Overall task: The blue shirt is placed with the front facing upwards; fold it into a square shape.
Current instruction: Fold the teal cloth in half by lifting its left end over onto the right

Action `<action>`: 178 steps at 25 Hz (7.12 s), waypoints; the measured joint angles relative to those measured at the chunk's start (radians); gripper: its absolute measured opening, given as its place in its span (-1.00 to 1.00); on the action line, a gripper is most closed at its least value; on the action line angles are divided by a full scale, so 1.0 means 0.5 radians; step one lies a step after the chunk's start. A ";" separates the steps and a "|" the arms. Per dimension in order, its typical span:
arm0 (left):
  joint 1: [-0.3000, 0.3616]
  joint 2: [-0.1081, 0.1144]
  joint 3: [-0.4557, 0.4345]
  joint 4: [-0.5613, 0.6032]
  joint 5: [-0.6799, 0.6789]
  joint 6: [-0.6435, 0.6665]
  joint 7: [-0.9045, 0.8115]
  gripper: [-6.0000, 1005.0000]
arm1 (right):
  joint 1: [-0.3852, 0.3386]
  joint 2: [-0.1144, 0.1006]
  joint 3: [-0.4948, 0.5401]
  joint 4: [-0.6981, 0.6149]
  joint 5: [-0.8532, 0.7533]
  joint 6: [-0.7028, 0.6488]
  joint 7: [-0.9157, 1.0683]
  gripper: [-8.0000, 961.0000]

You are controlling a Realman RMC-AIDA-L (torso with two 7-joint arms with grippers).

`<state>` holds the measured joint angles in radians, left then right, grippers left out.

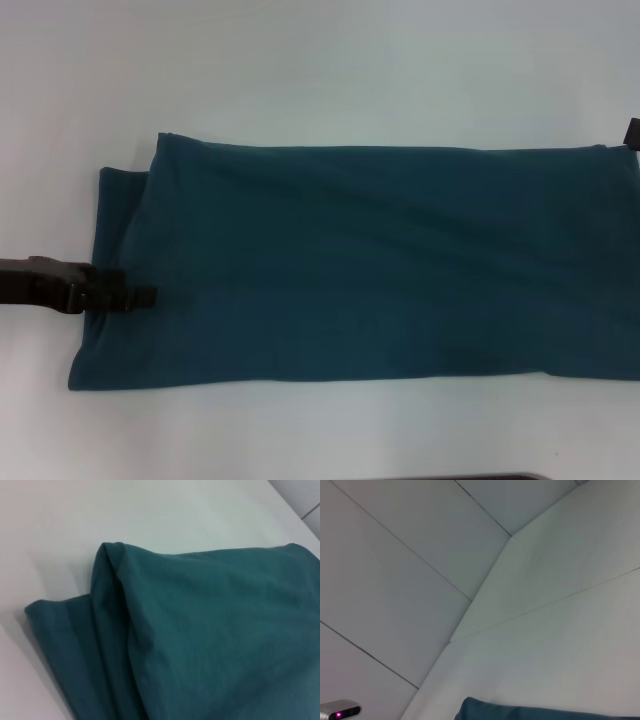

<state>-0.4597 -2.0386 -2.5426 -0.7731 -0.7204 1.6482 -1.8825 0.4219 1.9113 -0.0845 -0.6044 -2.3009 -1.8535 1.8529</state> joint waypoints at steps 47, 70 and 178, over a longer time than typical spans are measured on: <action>0.158 -0.260 0.182 -0.952 0.237 0.160 -0.852 0.56 | 0.000 -0.051 -0.002 -0.029 0.088 -0.016 -0.006 0.92; 0.136 -0.248 0.376 -1.154 0.314 0.198 -1.013 0.56 | 0.025 -0.097 0.001 -0.031 0.150 -0.017 0.011 0.92; -0.084 -0.242 0.693 -0.820 0.574 -0.061 -1.194 -0.69 | 0.024 -0.146 -0.004 -0.031 0.255 -0.025 0.037 0.91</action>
<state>-0.5015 -2.1598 -2.1961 -1.1831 -0.4333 1.6178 -2.4795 0.4341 1.8383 -0.0865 -0.6197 -2.1736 -1.8659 1.8714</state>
